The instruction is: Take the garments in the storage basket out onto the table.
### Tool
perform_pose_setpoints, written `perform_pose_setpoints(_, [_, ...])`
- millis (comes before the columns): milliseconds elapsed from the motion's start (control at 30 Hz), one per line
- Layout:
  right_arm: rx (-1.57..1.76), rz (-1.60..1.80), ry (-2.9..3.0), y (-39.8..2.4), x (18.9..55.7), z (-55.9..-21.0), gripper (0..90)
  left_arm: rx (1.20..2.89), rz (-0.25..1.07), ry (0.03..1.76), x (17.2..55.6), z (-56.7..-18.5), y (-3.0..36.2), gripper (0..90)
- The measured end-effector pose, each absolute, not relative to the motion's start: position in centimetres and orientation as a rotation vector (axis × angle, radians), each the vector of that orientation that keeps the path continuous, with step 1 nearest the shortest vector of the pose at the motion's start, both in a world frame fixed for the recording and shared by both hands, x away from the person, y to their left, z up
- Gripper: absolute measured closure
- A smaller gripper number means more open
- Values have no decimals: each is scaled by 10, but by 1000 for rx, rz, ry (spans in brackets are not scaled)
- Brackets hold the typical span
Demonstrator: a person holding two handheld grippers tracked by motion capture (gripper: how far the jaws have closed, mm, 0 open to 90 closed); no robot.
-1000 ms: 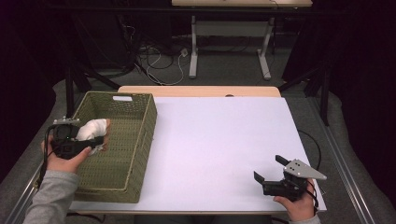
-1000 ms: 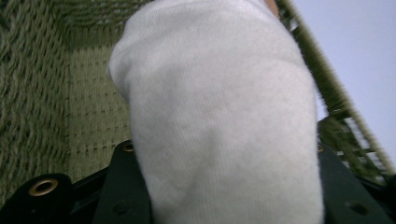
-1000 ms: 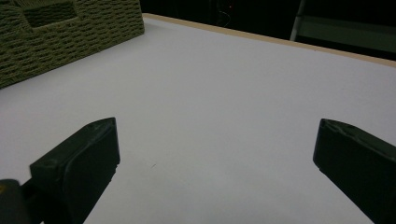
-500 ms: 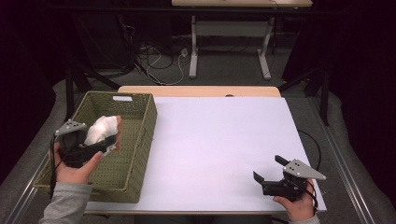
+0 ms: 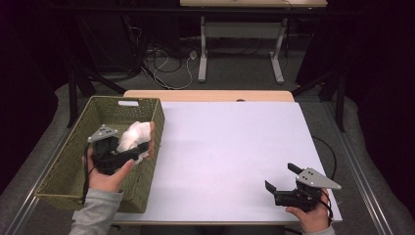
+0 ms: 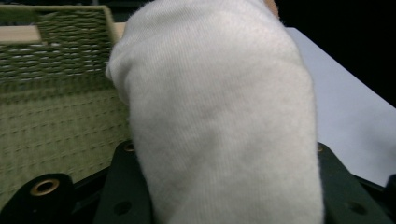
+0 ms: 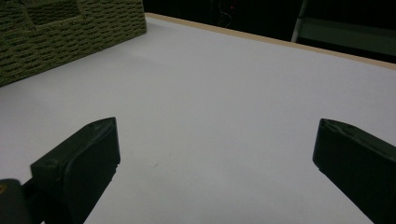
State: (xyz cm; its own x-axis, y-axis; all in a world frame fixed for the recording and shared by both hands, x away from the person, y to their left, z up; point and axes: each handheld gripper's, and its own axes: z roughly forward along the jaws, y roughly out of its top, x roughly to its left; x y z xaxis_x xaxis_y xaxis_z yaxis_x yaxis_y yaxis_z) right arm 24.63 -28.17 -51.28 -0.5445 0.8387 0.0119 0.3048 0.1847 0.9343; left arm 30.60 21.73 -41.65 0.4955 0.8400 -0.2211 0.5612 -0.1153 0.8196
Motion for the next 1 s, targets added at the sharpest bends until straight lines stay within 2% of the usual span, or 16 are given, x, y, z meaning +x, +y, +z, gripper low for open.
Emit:
perform_pose_setpoints(633, [1064, 1365, 1937, -285, 245, -512, 8, 1908, 293, 983, 324, -430, 102, 583])
perform_pose_setpoints(1000, [1055, 1371, 1940, -286, 246, -512, 8, 1950, 239, 927, 334, -444, 55, 583])
